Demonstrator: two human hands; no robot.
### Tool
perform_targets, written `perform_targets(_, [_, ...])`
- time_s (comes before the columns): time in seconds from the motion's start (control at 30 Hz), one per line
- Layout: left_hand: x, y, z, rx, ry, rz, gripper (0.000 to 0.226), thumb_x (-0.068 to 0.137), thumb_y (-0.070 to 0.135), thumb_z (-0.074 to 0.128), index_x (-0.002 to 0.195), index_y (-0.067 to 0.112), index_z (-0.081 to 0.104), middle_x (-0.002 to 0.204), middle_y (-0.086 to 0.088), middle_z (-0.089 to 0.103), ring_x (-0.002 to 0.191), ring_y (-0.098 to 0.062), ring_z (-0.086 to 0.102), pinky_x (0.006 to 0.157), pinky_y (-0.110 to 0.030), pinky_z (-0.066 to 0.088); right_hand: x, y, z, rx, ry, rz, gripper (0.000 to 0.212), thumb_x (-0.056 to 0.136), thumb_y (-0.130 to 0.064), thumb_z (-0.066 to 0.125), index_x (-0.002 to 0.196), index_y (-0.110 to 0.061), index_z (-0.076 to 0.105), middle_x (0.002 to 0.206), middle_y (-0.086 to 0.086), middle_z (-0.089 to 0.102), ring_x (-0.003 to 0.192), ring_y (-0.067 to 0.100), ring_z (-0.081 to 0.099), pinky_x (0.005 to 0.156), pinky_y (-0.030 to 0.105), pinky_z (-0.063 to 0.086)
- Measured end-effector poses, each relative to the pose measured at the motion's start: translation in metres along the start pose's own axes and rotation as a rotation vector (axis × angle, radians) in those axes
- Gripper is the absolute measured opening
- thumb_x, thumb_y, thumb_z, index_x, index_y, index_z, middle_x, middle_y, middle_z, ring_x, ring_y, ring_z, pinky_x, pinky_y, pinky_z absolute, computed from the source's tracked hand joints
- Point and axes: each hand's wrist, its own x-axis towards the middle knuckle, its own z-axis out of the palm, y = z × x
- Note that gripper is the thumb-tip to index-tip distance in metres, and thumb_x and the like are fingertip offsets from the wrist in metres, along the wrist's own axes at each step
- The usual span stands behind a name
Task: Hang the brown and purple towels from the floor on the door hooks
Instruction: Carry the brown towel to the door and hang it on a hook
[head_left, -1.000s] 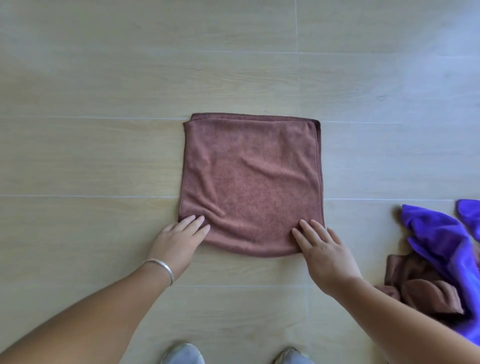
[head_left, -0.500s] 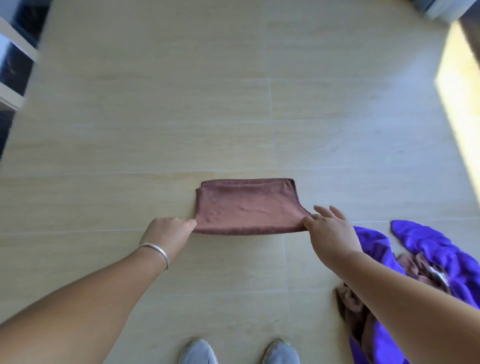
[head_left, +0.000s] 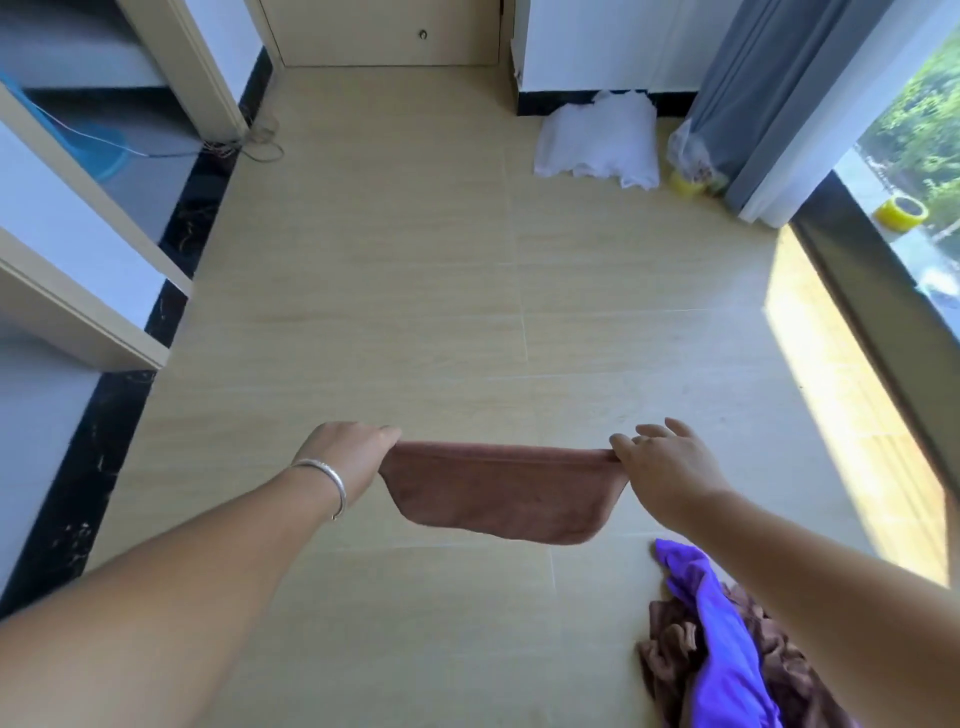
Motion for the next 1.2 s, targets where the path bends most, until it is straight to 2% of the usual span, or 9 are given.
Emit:
perform_targets(0.23, [-0.053, -0.043, -0.161, 0.025, 0.063, -0.035, 0.037, 0.089, 0.004, 0.042, 0.120, 0.025, 0.047, 0.103, -0.006, 0.063, 0.089, -0.030, 0.060, 0.064, -0.032, 0.039, -0.036, 0.027, -0.155, 0.021, 0.199, -0.030, 0.044, 0.083, -0.005, 0.036, 0.123, -0.020, 0.046, 0.114, -0.004, 0.067, 0.125, 0.016, 0.049, 0.105, 0.031, 0.032])
perform_targets(0.33, [-0.082, -0.059, -0.220, -0.030, 0.141, -0.009, 0.016, 0.096, 0.015, 0.040, 0.104, 0.024, 0.050, 0.085, -0.005, 0.059, 0.072, -0.030, 0.052, 0.063, -0.035, 0.042, -0.055, 0.043, -0.219, 0.041, 0.285, -0.021, 0.044, 0.081, -0.003, 0.036, 0.120, -0.019, 0.047, 0.112, -0.002, 0.067, 0.118, 0.018, 0.054, 0.102, 0.030, 0.035])
perform_targets(0.4, [-0.103, -0.067, -0.260, -0.051, 0.179, -0.011, 0.016, 0.098, 0.020, 0.039, 0.101, 0.026, 0.054, 0.080, -0.004, 0.056, 0.072, -0.030, 0.052, 0.061, -0.034, 0.039, -0.068, 0.054, -0.263, 0.029, 0.337, -0.023, 0.045, 0.081, -0.002, 0.037, 0.120, -0.020, 0.049, 0.111, -0.001, 0.067, 0.115, 0.019, 0.056, 0.099, 0.028, 0.037])
perform_targets(0.57, [-0.149, -0.083, -0.349, -0.079, 0.290, -0.005, 0.019, 0.098, 0.019, 0.041, 0.098, 0.026, 0.058, 0.077, -0.003, 0.058, 0.075, -0.030, 0.057, 0.064, -0.035, 0.045, -0.094, 0.074, -0.367, -0.065, 0.406, -0.010, 0.031, 0.081, 0.000, 0.042, 0.101, -0.021, 0.052, 0.094, -0.004, 0.067, 0.096, 0.021, 0.061, 0.076, 0.027, 0.038])
perform_targets(0.67, [-0.171, -0.091, -0.397, -0.072, 0.356, -0.017, 0.019, 0.100, 0.020, 0.042, 0.101, 0.023, 0.061, 0.082, -0.007, 0.063, 0.073, -0.028, 0.054, 0.057, -0.032, 0.033, -0.109, 0.084, -0.419, -0.114, 0.440, 0.006, 0.032, 0.080, 0.000, 0.041, 0.098, -0.022, 0.053, 0.089, -0.004, 0.066, 0.087, 0.022, 0.061, 0.069, 0.028, 0.035])
perform_targets(0.73, [-0.185, -0.097, -0.425, -0.060, 0.387, -0.028, 0.020, 0.100, 0.021, 0.041, 0.103, 0.020, 0.061, 0.085, -0.008, 0.063, 0.076, -0.027, 0.055, 0.056, -0.032, 0.029, -0.119, 0.089, -0.448, -0.108, 0.474, 0.019, 0.035, 0.080, 0.000, 0.039, 0.101, -0.023, 0.055, 0.089, -0.004, 0.066, 0.086, 0.021, 0.061, 0.071, 0.029, 0.039])
perform_targets(0.87, [-0.213, -0.109, -0.477, -0.067, 0.436, -0.043, 0.020, 0.101, 0.022, 0.040, 0.103, 0.018, 0.059, 0.084, -0.007, 0.063, 0.079, -0.028, 0.058, 0.062, -0.033, 0.038, -0.140, 0.096, -0.501, -0.072, 0.516, 0.031, 0.033, 0.081, -0.002, 0.040, 0.099, -0.023, 0.056, 0.092, -0.006, 0.064, 0.093, 0.021, 0.060, 0.084, 0.034, 0.047])
perform_targets(1.0, [-0.243, -0.117, -0.527, -0.080, 0.532, -0.047, 0.019, 0.101, 0.021, 0.041, 0.106, 0.017, 0.059, 0.082, -0.008, 0.061, 0.069, -0.021, 0.051, 0.052, -0.026, 0.029, -0.167, 0.105, -0.552, -0.062, 0.564, 0.014, 0.030, 0.084, -0.010, 0.047, 0.107, -0.027, 0.060, 0.103, -0.010, 0.064, 0.107, 0.015, 0.057, 0.090, 0.033, 0.046])
perform_targets(1.2, [-0.286, -0.124, -0.604, -0.029, 0.683, -0.064, 0.028, 0.102, 0.023, 0.037, 0.098, 0.024, 0.064, 0.073, 0.000, 0.064, 0.066, -0.019, 0.056, 0.052, -0.028, 0.035, -0.207, 0.120, -0.628, -0.067, 0.714, 0.044, 0.029, 0.090, -0.009, 0.042, 0.109, -0.022, 0.060, 0.116, -0.006, 0.063, 0.118, 0.016, 0.053, 0.098, 0.035, 0.043])
